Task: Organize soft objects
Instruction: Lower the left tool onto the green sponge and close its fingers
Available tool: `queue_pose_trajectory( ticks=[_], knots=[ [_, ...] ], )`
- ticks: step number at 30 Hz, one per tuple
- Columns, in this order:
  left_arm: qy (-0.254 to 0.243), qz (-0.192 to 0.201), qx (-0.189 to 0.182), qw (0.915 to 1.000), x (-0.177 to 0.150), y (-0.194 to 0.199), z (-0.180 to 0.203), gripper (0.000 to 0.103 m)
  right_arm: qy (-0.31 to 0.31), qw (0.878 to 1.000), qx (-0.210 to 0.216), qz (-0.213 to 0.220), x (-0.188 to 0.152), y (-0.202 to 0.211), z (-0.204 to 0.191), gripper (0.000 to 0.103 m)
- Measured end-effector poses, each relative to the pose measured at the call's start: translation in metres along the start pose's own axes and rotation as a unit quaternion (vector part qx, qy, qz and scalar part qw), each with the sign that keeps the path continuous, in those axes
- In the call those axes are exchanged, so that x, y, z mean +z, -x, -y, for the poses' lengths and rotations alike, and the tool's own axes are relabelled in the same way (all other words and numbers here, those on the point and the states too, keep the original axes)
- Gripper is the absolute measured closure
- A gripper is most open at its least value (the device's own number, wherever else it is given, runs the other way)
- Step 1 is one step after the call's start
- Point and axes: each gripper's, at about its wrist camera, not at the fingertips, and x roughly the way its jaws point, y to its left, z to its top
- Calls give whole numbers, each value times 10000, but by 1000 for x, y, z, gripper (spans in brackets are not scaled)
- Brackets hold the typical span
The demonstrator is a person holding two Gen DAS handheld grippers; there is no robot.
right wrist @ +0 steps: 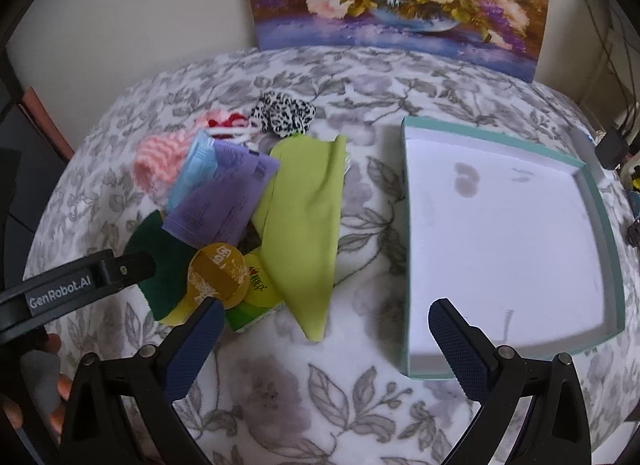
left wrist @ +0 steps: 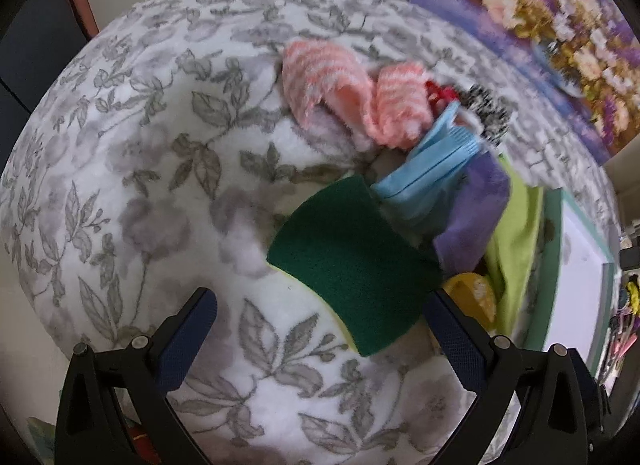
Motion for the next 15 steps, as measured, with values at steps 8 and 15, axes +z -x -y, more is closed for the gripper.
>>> queue_pose_trajectory(
  ticks=[8,15],
  knots=[
    [292,-100,-38,9995,26,-16,-1,0,-80,9997,79,-235,9,-19,-1,0],
    [197,-202,226,9993,45,-41,14,0,-244,9993,146,-254,17,-25,2,0]
  ],
)
